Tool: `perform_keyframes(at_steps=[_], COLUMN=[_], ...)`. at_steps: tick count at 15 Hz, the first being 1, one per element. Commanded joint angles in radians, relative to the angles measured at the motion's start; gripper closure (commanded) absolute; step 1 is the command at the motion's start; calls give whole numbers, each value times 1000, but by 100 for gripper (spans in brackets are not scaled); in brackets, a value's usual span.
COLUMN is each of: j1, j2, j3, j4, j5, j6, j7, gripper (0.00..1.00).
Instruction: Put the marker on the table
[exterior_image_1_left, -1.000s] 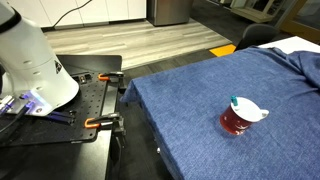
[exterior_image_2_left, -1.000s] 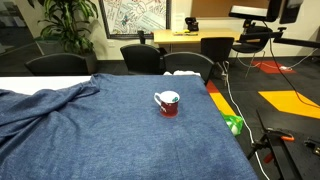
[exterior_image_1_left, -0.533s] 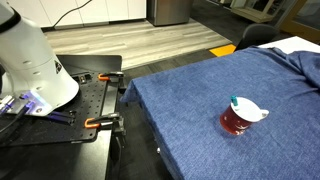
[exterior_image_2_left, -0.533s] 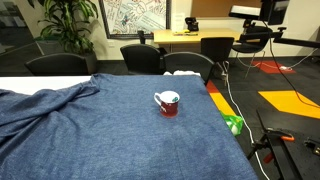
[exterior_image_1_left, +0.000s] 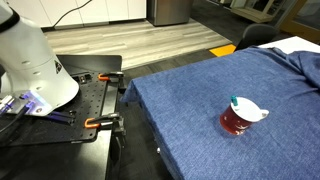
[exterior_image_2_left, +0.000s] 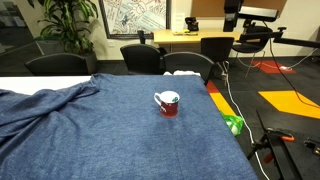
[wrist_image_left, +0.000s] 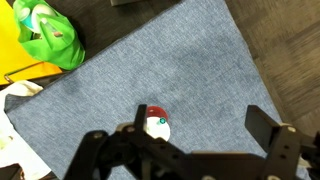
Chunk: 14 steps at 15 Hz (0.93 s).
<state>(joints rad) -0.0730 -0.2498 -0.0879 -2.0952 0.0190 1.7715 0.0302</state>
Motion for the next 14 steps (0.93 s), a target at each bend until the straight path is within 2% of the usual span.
perform_keyframes(at_steps=[1,5,14], j1=[-14,-28,-81], j2=[98,188,342], j3=[-12,-32,-78], j4=[62,90,131], j5=[42,126,263], j6=[62,124,131], j7=[42,79,188], gripper=[0,0,0])
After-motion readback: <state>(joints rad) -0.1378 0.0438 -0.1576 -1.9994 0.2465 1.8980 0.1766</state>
